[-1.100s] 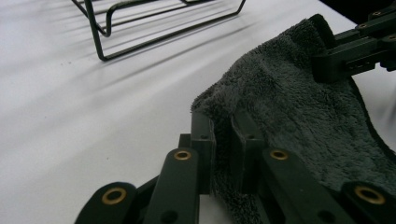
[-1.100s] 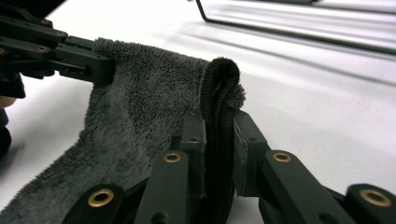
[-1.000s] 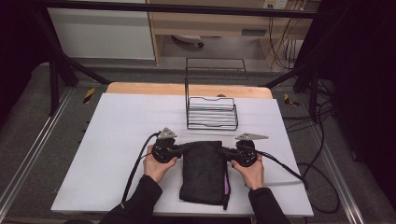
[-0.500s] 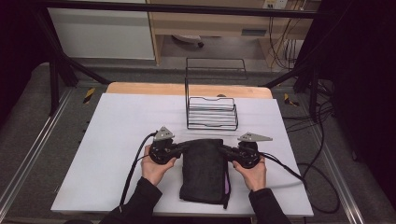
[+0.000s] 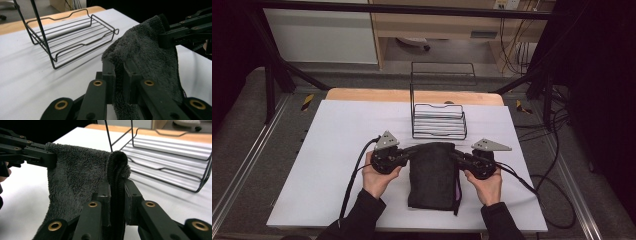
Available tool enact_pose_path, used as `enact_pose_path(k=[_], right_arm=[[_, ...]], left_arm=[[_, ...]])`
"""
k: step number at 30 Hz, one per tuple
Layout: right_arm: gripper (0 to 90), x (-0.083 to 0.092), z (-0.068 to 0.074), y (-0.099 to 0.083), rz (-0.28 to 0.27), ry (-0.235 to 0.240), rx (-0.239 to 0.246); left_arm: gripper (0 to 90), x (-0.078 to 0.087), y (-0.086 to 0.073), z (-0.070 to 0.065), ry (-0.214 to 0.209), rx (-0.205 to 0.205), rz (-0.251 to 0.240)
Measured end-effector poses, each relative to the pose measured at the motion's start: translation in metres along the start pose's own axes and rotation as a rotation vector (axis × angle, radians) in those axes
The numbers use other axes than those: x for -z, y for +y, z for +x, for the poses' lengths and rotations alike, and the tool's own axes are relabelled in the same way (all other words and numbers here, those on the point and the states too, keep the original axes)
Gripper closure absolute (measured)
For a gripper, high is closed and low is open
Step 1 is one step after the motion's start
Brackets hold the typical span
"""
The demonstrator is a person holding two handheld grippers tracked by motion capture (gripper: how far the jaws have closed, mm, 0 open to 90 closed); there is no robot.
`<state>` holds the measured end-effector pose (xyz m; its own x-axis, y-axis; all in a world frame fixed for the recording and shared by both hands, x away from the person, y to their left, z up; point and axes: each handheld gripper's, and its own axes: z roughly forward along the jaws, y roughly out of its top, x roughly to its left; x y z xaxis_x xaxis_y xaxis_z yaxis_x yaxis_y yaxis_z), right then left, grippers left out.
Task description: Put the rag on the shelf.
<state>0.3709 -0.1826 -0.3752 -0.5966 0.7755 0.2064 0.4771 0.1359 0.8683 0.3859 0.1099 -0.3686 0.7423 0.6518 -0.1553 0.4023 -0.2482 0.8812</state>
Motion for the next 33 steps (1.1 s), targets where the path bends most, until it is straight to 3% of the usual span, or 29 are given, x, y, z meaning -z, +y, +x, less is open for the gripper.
enact_pose_path(k=[18, 33], right_arm=[[79.0, 0.026, 0.008, 0.028, -0.128, -0.039, 0.067], [79.1, 0.039, 0.016, 0.048, -0.228, -0.073, 0.108]], left_arm=[[81.5, 0.018, 0.033, -0.013, 0.006, -0.064, -0.103], [81.6, 0.026, 0.057, -0.016, 0.029, -0.087, -0.194]])
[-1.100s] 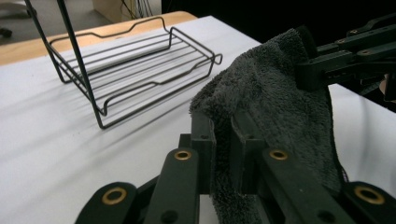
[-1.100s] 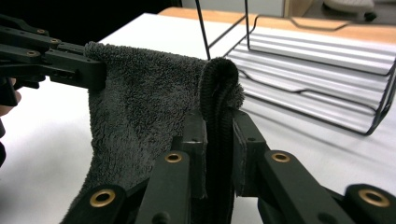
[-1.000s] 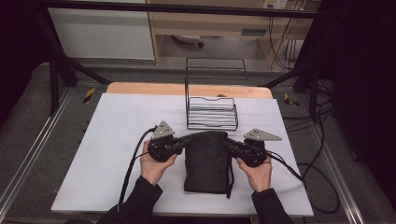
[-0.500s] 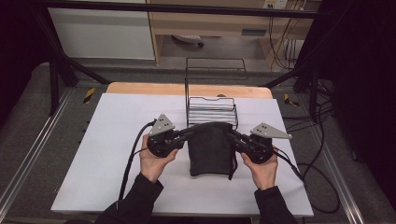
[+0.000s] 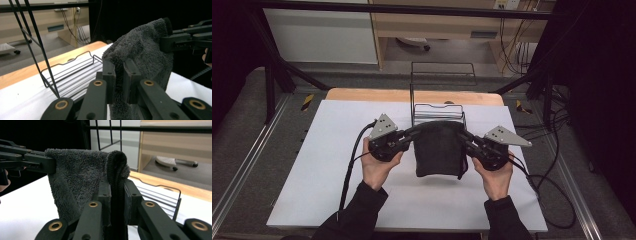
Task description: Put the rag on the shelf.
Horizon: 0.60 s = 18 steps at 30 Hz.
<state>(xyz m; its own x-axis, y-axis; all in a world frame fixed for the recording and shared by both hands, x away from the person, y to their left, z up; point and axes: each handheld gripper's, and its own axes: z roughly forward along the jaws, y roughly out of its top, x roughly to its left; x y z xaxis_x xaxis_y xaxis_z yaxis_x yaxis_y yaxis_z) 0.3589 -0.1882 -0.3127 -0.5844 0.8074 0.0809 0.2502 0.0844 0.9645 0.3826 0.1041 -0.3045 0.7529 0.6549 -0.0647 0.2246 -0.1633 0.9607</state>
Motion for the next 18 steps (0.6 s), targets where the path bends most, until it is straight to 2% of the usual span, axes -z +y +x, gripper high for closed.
enact_pose_path(k=[5, 12, 18], right_arm=[[79.1, 0.002, 0.002, 0.006, -0.044, -0.023, 0.014], [79.1, 0.004, 0.005, 0.016, -0.085, -0.036, 0.024], [79.1, 0.004, 0.007, 0.027, -0.127, -0.045, 0.038]], left_arm=[[81.6, 0.0, 0.007, 0.001, 0.008, -0.001, -0.033], [81.6, 0.003, 0.015, 0.001, 0.015, -0.005, -0.066], [81.7, 0.004, 0.027, 0.003, 0.029, -0.007, -0.105]])
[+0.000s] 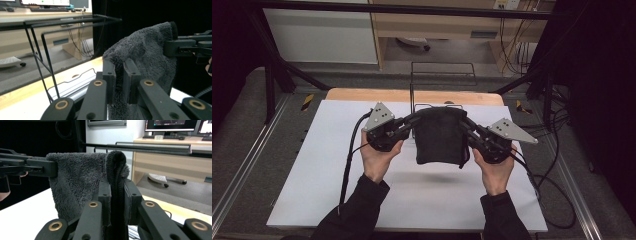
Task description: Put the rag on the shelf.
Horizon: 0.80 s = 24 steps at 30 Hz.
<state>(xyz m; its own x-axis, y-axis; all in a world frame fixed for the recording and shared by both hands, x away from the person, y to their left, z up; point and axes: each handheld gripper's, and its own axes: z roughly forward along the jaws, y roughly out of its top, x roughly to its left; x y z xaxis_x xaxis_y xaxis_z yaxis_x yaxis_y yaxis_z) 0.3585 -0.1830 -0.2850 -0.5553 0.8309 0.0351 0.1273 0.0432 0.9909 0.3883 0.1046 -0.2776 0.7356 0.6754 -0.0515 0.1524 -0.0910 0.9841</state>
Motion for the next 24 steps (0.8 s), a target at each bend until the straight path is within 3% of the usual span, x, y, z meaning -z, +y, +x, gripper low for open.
enact_pose_path(k=[13, 24], right_arm=[[79.1, -0.004, -0.001, 0.021, -0.055, -0.014, 0.016], [79.1, -0.009, -0.004, 0.039, -0.099, -0.033, 0.026]], left_arm=[[81.7, 0.0, 0.019, 0.003, 0.01, 0.006, -0.061], [81.8, -0.005, 0.039, 0.007, 0.027, -0.012, -0.109]])
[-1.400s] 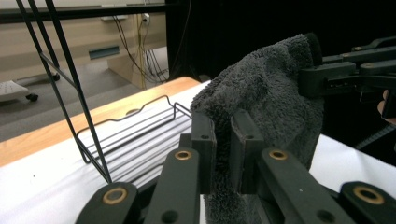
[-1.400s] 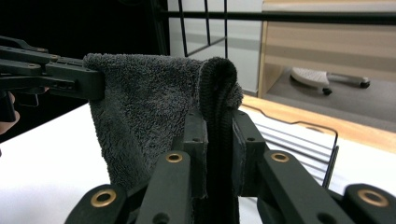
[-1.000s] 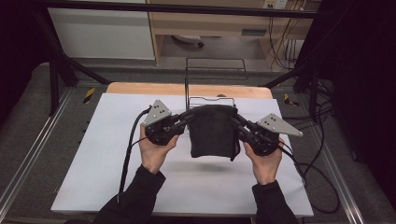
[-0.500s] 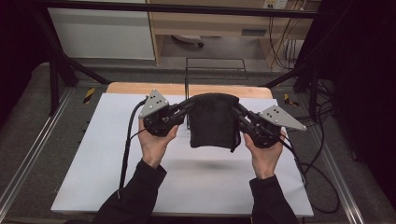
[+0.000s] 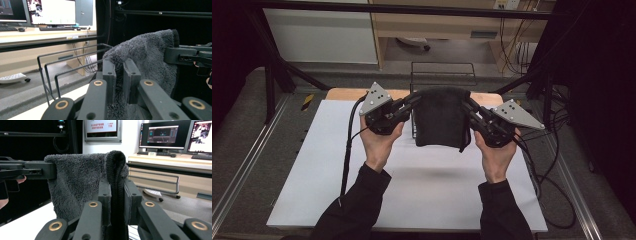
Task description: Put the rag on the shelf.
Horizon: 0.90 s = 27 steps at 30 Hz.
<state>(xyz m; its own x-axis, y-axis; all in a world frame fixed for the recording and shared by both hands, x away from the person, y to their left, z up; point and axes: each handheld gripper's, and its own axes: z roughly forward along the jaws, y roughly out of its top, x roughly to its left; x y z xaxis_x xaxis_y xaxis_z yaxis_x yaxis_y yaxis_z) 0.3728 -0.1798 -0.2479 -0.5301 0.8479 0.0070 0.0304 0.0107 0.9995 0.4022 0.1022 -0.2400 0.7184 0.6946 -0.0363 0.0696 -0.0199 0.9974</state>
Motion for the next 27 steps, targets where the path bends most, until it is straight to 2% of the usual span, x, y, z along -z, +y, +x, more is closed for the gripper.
enact_pose_path(k=[4, 18, 27], right_arm=[[79.1, -0.004, -0.003, 0.01, -0.018, -0.006, 0.004], [79.2, -0.015, -0.011, 0.039, -0.073, -0.026, 0.012], [79.2, -0.022, -0.016, 0.055, -0.107, -0.039, 0.016]], left_arm=[[81.8, -0.003, 0.007, 0.002, 0.004, 0.004, -0.013], [81.8, -0.012, 0.039, 0.007, 0.016, -0.023, -0.064], [81.8, -0.02, 0.057, 0.01, 0.024, -0.02, -0.1]])
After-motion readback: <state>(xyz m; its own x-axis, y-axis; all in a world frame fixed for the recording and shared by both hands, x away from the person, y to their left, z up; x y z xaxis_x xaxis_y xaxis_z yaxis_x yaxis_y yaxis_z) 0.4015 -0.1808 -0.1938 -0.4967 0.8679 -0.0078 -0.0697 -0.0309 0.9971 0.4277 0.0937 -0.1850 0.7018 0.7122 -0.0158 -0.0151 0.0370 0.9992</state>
